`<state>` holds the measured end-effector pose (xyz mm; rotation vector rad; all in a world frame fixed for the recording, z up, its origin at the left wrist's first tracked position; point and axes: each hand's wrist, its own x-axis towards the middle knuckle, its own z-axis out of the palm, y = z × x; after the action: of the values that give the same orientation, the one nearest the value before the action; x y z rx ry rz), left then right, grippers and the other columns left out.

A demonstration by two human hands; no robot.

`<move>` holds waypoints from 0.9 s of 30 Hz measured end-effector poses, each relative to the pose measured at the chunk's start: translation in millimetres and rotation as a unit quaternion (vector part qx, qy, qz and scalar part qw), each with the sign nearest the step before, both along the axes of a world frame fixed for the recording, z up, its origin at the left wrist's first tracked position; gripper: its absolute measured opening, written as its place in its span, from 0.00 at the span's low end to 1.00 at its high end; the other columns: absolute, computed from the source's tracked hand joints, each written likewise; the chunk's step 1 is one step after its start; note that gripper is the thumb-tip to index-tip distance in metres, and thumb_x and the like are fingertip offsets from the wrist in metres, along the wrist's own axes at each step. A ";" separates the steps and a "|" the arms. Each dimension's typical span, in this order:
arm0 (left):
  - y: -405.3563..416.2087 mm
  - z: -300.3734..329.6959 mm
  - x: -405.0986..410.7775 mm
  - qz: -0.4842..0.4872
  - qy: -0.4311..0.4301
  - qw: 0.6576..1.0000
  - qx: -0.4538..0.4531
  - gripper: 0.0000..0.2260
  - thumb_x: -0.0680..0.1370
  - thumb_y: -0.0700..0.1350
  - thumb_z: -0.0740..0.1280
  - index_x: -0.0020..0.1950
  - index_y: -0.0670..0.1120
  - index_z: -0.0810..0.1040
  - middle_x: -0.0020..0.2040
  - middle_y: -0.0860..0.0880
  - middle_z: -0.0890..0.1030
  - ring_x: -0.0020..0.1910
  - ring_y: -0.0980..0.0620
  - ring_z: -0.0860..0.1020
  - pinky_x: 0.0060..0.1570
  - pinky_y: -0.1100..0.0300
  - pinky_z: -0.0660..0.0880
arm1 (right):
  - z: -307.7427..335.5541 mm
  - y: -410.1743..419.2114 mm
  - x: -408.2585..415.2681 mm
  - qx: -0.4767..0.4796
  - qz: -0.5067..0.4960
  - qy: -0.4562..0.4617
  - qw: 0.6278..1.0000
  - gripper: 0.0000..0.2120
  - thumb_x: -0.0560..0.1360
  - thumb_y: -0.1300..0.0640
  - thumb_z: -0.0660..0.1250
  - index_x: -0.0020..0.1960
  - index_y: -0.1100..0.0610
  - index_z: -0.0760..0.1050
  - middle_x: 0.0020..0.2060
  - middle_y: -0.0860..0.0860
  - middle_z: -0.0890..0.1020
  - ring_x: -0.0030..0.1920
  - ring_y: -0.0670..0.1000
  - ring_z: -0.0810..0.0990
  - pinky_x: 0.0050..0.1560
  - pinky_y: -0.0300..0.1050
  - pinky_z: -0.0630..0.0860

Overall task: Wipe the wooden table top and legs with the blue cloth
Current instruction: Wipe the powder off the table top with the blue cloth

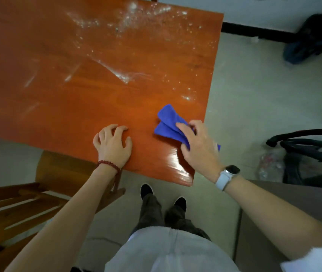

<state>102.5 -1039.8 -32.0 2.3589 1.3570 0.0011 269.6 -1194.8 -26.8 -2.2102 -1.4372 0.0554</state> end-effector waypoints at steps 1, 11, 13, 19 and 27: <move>8.1 0.2 5.9 0.007 -0.013 1.000 -0.003 0.14 0.77 0.48 0.59 0.62 0.49 0.71 0.65 0.45 0.67 0.68 0.45 0.61 0.69 0.46 0.51 | -3.1 7.9 -5.5 0.002 0.025 -0.022 0.999 0.21 0.68 0.56 0.58 0.60 0.57 0.72 0.51 0.55 0.71 0.44 0.59 0.76 0.37 0.47 0.77; 115.7 -2.8 82.3 -0.022 -0.065 0.998 0.011 0.14 0.76 0.44 0.61 0.62 0.47 0.71 0.66 0.45 0.67 0.68 0.45 0.61 0.66 0.46 0.55 | -35.5 107.2 57.6 -0.021 0.090 -0.101 0.991 0.16 0.73 0.50 0.61 0.59 0.50 0.76 0.46 0.53 0.72 0.38 0.57 0.74 0.31 0.44 0.71; 132.9 -0.7 105.1 -0.033 -0.061 0.998 0.010 0.15 0.76 0.45 0.61 0.63 0.48 0.70 0.68 0.46 0.65 0.68 0.45 0.60 0.66 0.44 0.54 | -37.9 137.2 109.4 -0.038 -0.021 -0.120 0.992 0.15 0.73 0.53 0.62 0.59 0.51 0.76 0.46 0.58 0.76 0.40 0.60 0.75 0.33 0.48 0.74; 169.5 7.7 175.6 -0.115 -0.020 0.993 -0.001 0.19 0.77 0.49 0.58 0.69 0.52 0.64 0.74 0.47 0.56 0.72 0.44 0.52 0.68 0.42 0.51 | -7.2 160.5 203.2 -0.009 -0.357 0.006 0.934 0.18 0.77 0.58 0.58 0.65 0.61 0.70 0.54 0.67 0.72 0.50 0.65 0.74 0.50 0.53 0.71; 214.2 -9.8 234.2 -0.120 0.033 0.992 -0.002 0.22 0.78 0.54 0.56 0.72 0.56 0.58 0.76 0.48 0.52 0.74 0.45 0.49 0.69 0.42 0.49 | -24.6 157.8 165.0 -0.095 0.243 -0.181 0.948 0.23 0.68 0.47 0.66 0.62 0.44 0.68 0.49 0.51 0.70 0.41 0.52 0.73 0.35 0.44 0.72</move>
<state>336.7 -825.6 -41.7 2.5232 1.0919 -0.1508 434.6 -1037.0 -51.4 -2.0240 -2.2451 -0.0520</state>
